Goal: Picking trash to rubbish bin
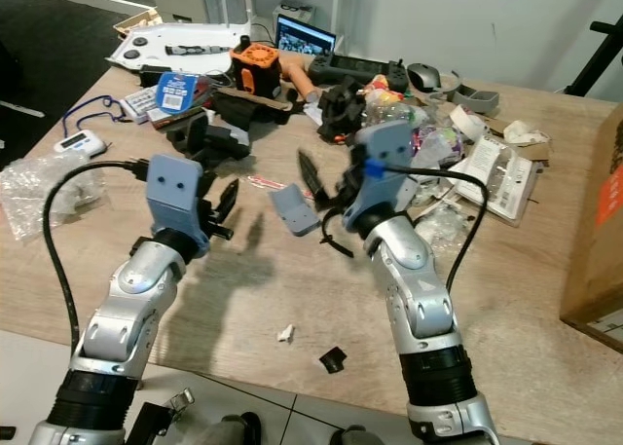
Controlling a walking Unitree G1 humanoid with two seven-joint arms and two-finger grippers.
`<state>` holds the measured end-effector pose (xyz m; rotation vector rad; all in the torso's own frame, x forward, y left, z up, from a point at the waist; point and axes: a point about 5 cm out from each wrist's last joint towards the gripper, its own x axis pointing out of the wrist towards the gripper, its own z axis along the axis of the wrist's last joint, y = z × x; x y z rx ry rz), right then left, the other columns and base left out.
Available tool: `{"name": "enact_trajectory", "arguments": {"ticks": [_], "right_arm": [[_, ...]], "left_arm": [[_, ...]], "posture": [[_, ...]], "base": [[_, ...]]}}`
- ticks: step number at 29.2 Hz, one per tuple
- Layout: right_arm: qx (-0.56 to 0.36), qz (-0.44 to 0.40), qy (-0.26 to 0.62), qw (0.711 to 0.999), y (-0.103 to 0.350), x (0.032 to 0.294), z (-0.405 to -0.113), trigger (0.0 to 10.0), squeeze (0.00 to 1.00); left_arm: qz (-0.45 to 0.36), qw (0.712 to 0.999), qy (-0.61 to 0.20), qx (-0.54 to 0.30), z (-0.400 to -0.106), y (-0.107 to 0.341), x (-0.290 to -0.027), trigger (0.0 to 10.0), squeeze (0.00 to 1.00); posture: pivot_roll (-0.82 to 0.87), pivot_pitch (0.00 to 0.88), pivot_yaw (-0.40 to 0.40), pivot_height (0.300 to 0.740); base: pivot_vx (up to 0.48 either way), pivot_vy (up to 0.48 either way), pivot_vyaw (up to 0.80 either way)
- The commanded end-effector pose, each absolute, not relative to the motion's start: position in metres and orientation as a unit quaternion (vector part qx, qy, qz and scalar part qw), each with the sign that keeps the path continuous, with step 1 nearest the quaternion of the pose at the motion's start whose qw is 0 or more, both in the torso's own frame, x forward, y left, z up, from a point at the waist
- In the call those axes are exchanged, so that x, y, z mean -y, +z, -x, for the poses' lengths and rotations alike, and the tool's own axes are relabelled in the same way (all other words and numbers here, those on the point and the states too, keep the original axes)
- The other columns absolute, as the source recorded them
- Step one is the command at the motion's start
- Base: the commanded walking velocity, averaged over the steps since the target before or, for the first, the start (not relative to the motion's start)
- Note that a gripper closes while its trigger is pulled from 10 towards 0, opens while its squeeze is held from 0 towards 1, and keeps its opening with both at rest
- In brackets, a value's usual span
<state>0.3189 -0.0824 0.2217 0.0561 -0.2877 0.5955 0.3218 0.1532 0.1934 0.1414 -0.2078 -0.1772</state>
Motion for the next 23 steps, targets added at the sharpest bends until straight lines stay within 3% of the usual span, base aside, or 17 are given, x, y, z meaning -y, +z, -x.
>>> {"name": "enact_trajectory", "arguments": {"ticks": [1,5,6,7,11,16,17,19,20,23], "right_arm": [[0.138,-0.030,0.309,0.940,0.220,0.080,-0.314,10.0,0.00],[0.131,-0.021,0.331,0.934,0.218,0.077,-0.310,10.0,0.01],[0.120,-0.009,0.353,0.928,0.215,0.075,-0.307,10.0,0.46],[0.108,0.007,0.372,0.922,0.212,0.073,-0.303,10.0,1.00],[0.078,0.033,0.389,0.917,0.207,0.072,-0.300,10.0,1.00],[0.044,0.102,0.337,0.935,0.189,0.084,-0.309,10.0,1.00],[0.041,0.127,0.323,0.937,0.183,0.088,-0.312,10.0,0.58],[0.037,0.136,0.317,0.938,0.179,0.092,-0.315,10.0,0.58],[0.035,0.126,0.311,0.941,0.174,0.094,-0.319,10.0,0.00],[0.035,0.113,0.317,0.941,0.165,0.096,-0.325,10.0,0.00]], "left_arm": [[-0.073,0.988,-0.087,0.103,-0.321,0.192,-0.156,10.0,0.00],[-0.076,0.988,-0.081,0.103,-0.321,0.192,-0.163,10.0,0.00],[-0.071,0.989,-0.079,0.105,-0.320,0.193,-0.166,10.0,0.00],[-0.063,0.989,-0.081,0.111,-0.319,0.196,-0.170,10.0,0.00],[-0.057,0.987,-0.089,0.120,-0.319,0.200,-0.175,10.0,0.00],[-0.074,0.988,-0.081,0.108,-0.321,0.199,-0.182,10.0,0.00],[-0.077,0.988,-0.081,0.105,-0.321,0.198,-0.181,10.0,0.00],[-0.078,0.988,-0.082,0.105,-0.322,0.197,-0.179,10.0,0.00],[-0.078,0.988,-0.084,0.104,-0.322,0.197,-0.177,10.0,0.00],[-0.071,0.988,-0.091,0.107,-0.319,0.196,-0.171,10.0,0.00]], "posture": [[0.04,0.209,-0.021,0.740],[0.03,0.213,-0.023,0.740],[0.03,0.216,-0.021,0.740],[0.03,0.199,-0.020,0.740],[0.03,0.197,-0.025,0.740],[0.03,0.188,-0.022,0.740],[0.04,0.180,-0.021,0.740],[0.04,0.186,-0.021,0.740],[0.04,0.199,-0.020,0.740],[0.05,0.196,-0.014,0.740]], "base": [[0.000,0.000,0.00],[0.000,0.000,0.00],[0.000,0.000,0.00],[0.000,0.000,0.00],[0.000,0.000,0.00],[0.000,0.000,0.00],[0.000,0.000,0.00],[0.000,0.000,0.00],[0.000,0.000,0.00],[0.000,0.000,0.00]]}}
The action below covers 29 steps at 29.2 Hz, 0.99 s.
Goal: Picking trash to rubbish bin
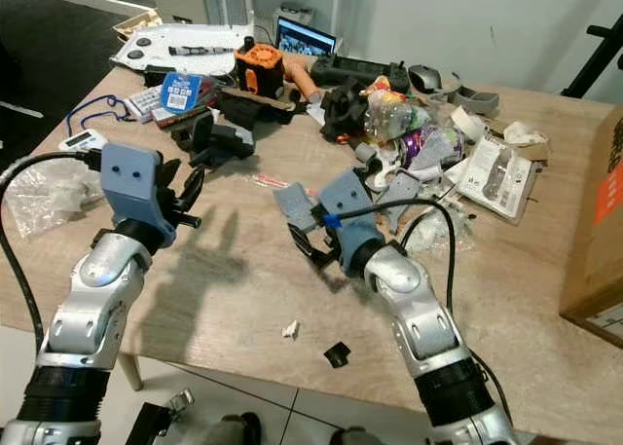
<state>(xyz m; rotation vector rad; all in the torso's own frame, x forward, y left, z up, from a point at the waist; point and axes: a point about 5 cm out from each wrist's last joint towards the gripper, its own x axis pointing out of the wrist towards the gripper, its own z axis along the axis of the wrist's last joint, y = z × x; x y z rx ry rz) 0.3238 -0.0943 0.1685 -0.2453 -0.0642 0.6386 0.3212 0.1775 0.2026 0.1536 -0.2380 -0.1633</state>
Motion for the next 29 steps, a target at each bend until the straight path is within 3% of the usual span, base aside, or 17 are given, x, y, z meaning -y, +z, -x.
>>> {"name": "enact_trajectory", "arguments": {"ticks": [1,3,14,17,22,24,29], "right_arm": [[0.035,0.113,0.317,0.941,0.165,0.096,-0.325,10.0,0.00],[0.035,0.095,0.346,0.933,0.162,0.092,-0.334,10.0,0.00],[0.066,0.097,0.392,0.912,0.172,0.083,-0.345,10.0,0.00],[0.062,0.080,0.406,0.908,0.169,0.079,-0.352,10.0,0.00],[0.041,0.069,0.419,0.905,0.158,0.077,-0.355,10.0,0.00],[0.012,0.061,0.426,0.903,0.147,0.076,-0.355,10.0,0.00],[0.000,0.045,0.418,0.907,0.142,0.078,-0.358,10.0,0.00]], "left_arm": [[-0.071,0.988,-0.091,0.107,-0.319,0.196,-0.171,10.0,0.00],[-0.081,0.985,-0.089,0.120,-0.319,0.200,-0.170,10.0,0.00],[-0.076,0.984,-0.090,0.137,-0.313,0.206,-0.176,10.0,0.00],[-0.079,0.977,-0.163,0.110,-0.308,0.196,-0.166,10.0,0.00],[-0.071,0.971,-0.200,0.105,-0.304,0.195,-0.161,10.0,0.00],[-0.047,0.955,-0.274,0.105,-0.295,0.197,-0.149,10.0,0.00],[-0.060,0.923,-0.371,0.083,-0.281,0.192,-0.139,10.0,0.00]], "posture": [[0.05,0.196,-0.014,0.740],[0.06,0.233,-0.025,0.740],[0.07,0.227,-0.038,0.740],[0.08,0.233,-0.039,0.740],[0.09,0.204,-0.036,0.740],[0.09,0.223,-0.039,0.740],[0.09,0.206,-0.040,0.740]], "base": [[0.000,0.000,0.00],[0.000,0.000,0.00],[0.000,0.000,0.00],[0.000,0.000,0.00],[0.000,0.000,0.00],[0.000,0.000,0.00],[0.000,0.000,0.00]]}}
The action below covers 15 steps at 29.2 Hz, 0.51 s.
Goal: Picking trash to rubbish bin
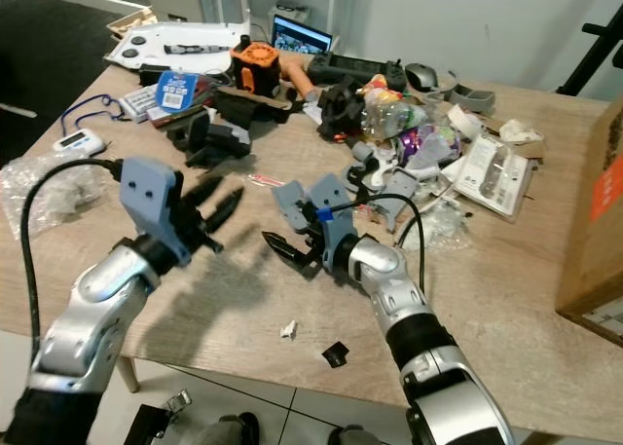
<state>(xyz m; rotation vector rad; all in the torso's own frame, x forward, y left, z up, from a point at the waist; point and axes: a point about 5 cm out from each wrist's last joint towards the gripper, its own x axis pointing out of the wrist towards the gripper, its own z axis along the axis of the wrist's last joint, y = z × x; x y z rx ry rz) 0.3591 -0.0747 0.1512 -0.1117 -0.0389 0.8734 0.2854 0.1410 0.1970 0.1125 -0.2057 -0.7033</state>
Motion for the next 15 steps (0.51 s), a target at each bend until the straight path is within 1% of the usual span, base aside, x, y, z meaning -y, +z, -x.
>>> {"name": "enact_trajectory", "arguments": {"ticks": [1,2,4,5,7,8,9,10,11,12,13,15], "right_arm": [[0.000,0.045,0.418,0.907,0.142,0.078,-0.358,10.0,0.00],[0.001,0.048,0.414,0.909,0.141,0.079,-0.360,10.0,0.00],[0.001,0.048,0.414,0.909,0.141,0.079,-0.360,10.0,0.00],[-0.002,0.045,0.412,0.910,0.140,0.081,-0.361,10.0,0.00],[-0.006,0.039,0.411,0.911,0.138,0.083,-0.362,10.0,0.00],[-0.006,0.039,0.411,0.911,0.138,0.083,-0.362,10.0,0.00],[-0.010,0.038,0.412,0.910,0.137,0.083,-0.361,2.2,0.00],[-0.010,0.036,0.412,0.910,0.136,0.084,-0.361,2.2,0.00],[-0.009,0.031,0.413,0.910,0.137,0.084,-0.361,0.0,0.00],[-0.009,0.031,0.413,0.910,0.137,0.084,-0.361,0.0,0.00],[-0.007,0.026,0.408,0.912,0.137,0.087,-0.363,0.0,0.00],[-0.006,0.025,0.406,0.914,0.137,0.088,-0.364,0.0,0.00]], "left_arm": [[-0.060,0.923,-0.371,0.083,-0.281,0.192,-0.139,10.0,0.00],[-0.070,0.921,-0.377,0.073,-0.280,0.189,-0.140,10.0,0.00],[-0.070,0.921,-0.377,0.073,-0.280,0.189,-0.140,10.0,0.00],[-0.105,0.914,-0.389,0.054,-0.278,0.182,-0.140,10.0,0.00],[-0.130,0.909,-0.393,0.041,-0.279,0.177,-0.140,10.0,0.00],[-0.130,0.909,-0.393,0.041,-0.279,0.177,-0.140,10.0,0.00],[-0.136,0.906,-0.398,0.038,-0.279,0.176,-0.139,10.0,0.00],[-0.139,0.906,-0.399,0.037,-0.279,0.176,-0.138,10.0,0.00],[-0.143,0.903,-0.402,0.036,-0.279,0.175,-0.137,10.0,0.00],[-0.143,0.903,-0.402,0.036,-0.279,0.175,-0.137,10.0,0.00],[-0.155,0.900,-0.407,0.032,-0.280,0.174,-0.136,10.0,0.00],[-0.159,0.898,-0.408,0.030,-0.280,0.174,-0.136,10.0,0.00]], "posture": [[0.09,0.206,-0.040,0.740],[0.09,0.225,-0.039,0.740],[0.09,0.225,-0.039,0.740],[0.09,0.198,-0.033,0.740],[0.09,0.208,-0.033,0.740],[0.09,0.208,-0.033,0.740],[0.08,0.206,-0.029,0.740],[0.08,0.206,-0.029,0.740],[0.09,0.200,-0.031,0.740],[0.09,0.200,-0.031,0.740],[0.09,0.226,-0.033,0.740],[0.09,0.226,-0.033,0.740]], "base": [[0.000,0.000,0.00],[0.000,0.000,0.00],[0.000,0.000,0.00],[0.000,0.000,0.00],[0.000,0.000,0.00],[0.000,0.000,0.00],[0.000,0.000,0.00],[0.000,0.000,0.00],[0.000,0.000,0.00],[0.000,0.000,0.00],[0.000,0.000,0.00],[0.000,0.000,0.00]]}}
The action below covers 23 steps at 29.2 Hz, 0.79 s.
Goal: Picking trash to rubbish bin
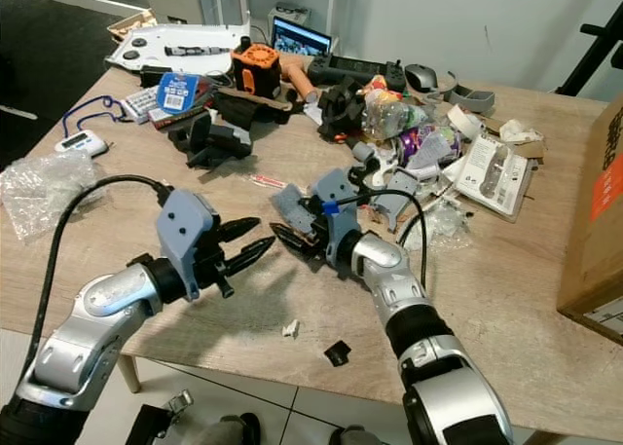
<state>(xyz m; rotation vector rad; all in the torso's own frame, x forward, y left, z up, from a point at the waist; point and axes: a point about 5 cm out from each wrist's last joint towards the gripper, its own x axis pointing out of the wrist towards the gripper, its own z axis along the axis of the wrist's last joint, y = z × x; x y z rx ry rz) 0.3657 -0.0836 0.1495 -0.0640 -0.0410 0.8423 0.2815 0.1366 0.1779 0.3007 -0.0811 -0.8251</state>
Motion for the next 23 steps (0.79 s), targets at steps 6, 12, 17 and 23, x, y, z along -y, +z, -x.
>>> {"name": "enact_trajectory", "arguments": {"ticks": [6,12,17,23], "right_arm": [[0.024,0.023,0.389,0.921,0.152,0.099,-0.370,0.0,0.00],[0.094,-0.016,0.370,0.924,0.189,0.103,-0.379,0.0,0.00],[0.143,-0.034,0.363,0.920,0.218,0.109,-0.382,0.0,0.00],[0.171,-0.033,0.364,0.915,0.237,0.112,-0.382,0.0,0.00]], "left_arm": [[-0.168,0.903,-0.395,0.027,-0.282,0.171,-0.136,10.0,0.00],[-0.171,0.919,-0.352,0.047,-0.290,0.174,-0.138,10.0,0.00],[-0.163,0.925,-0.338,0.064,-0.294,0.179,-0.138,10.0,0.00],[-0.158,0.931,-0.320,0.077,-0.299,0.184,-0.139,10.0,0.00]], "posture": [[0.07,0.227,-0.038,0.740],[0.06,0.232,-0.036,0.740],[0.06,0.197,-0.033,0.740],[0.06,0.201,-0.032,0.740]], "base": [[0.000,0.000,0.00],[0.000,0.000,0.00],[0.000,0.000,0.00],[0.000,0.000,0.00]]}}
